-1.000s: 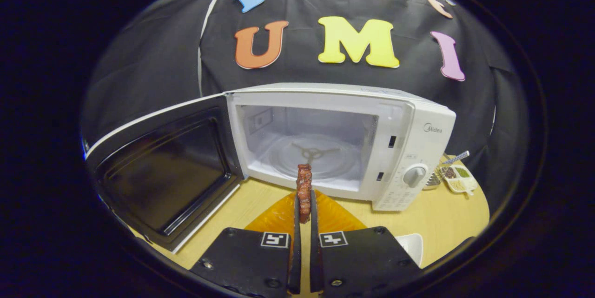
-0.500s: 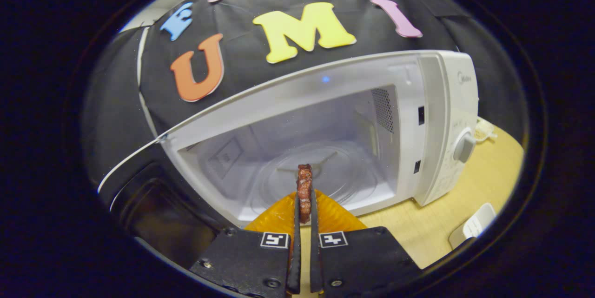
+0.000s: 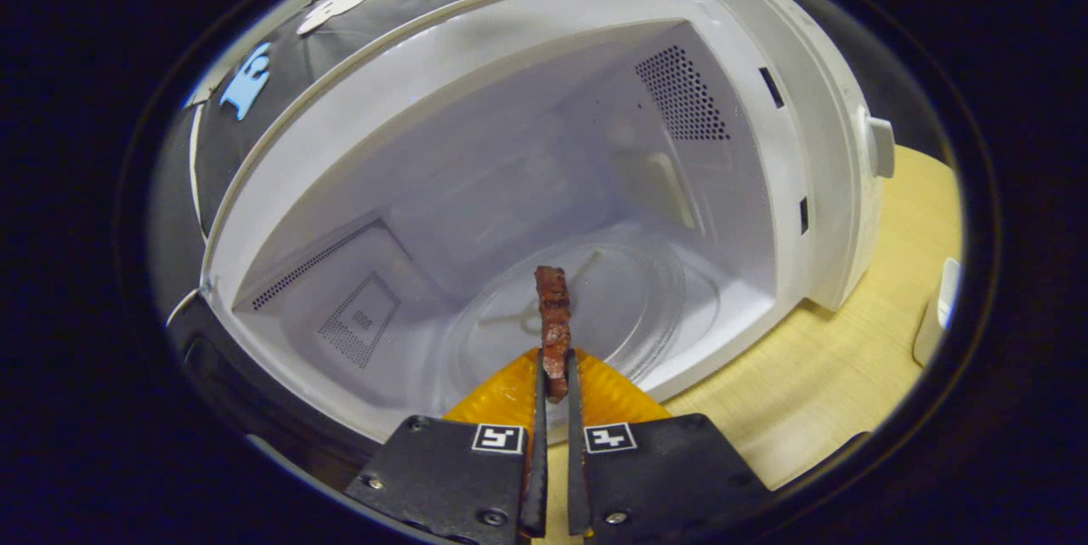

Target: Open the microwave oven with the left hand, put the food in, and close the microwave oven.

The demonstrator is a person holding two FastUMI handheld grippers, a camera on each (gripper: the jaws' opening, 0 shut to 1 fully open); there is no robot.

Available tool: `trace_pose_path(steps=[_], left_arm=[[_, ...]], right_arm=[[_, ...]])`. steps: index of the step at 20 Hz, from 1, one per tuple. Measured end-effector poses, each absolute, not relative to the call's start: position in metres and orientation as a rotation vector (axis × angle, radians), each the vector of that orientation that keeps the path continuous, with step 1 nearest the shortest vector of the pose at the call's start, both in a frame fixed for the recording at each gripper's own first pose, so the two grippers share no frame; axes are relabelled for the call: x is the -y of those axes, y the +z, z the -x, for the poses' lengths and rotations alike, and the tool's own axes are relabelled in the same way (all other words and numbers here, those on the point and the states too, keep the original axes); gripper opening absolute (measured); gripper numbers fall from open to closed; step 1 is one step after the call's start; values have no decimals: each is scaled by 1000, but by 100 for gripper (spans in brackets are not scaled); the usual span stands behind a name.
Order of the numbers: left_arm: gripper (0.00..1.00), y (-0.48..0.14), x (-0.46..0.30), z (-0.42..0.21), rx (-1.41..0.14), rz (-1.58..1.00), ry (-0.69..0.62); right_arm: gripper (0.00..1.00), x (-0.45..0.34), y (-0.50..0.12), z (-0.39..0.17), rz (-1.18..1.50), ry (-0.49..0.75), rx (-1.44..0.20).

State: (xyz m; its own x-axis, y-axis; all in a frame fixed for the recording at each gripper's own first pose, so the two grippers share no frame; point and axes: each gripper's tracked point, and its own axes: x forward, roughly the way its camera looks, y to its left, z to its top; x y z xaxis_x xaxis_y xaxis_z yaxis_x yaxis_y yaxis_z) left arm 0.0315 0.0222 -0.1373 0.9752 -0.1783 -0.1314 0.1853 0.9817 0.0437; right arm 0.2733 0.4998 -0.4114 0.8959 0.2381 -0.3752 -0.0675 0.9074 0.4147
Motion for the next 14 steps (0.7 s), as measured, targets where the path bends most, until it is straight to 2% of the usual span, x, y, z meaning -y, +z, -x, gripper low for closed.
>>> trace_pose_path(steps=[3,4,5,6,7,8,9,10,11,12,13,14], left_arm=[[92,-138,-14,-31,-122,-77,-198],[92,-138,-11,-31,-120,-81,-203],[92,-138,-7,-30,-120,-83,-211],[92,-140,-5,-30,-125,-86,-217],[100,-142,-4,-30,-131,-90,-218],[93,-143,-4,-29,-136,-94,-215],[94,-146,-4,-28,-141,-99,-213],[88,-147,-5,-28,-144,-106,-209],[95,-149,-8,-29,-150,-112,-197],[95,-152,-11,-28,-155,-115,-185],[95,-154,-13,-28,-160,-115,-177],[95,-156,-15,-28,-168,-109,-169]], right_arm=[[13,-507,-413,-280,-517,190,-418],[7,-509,-411,-281,-572,192,-408],[14,-511,-409,-281,-610,190,-394],[15,-510,-407,-282,-627,184,-380],[17,-512,-404,-283,-639,189,-367],[13,-514,-403,-282,-640,191,-361],[31,-514,-400,-282,-624,186,-351],[29,-513,-396,-282,-602,181,-335],[42,-510,-395,-283,-563,164,-319],[46,-504,-395,-284,-520,140,-303],[56,-496,-395,-285,-467,104,-292],[61,-490,-397,-286,-407,77,-286]])
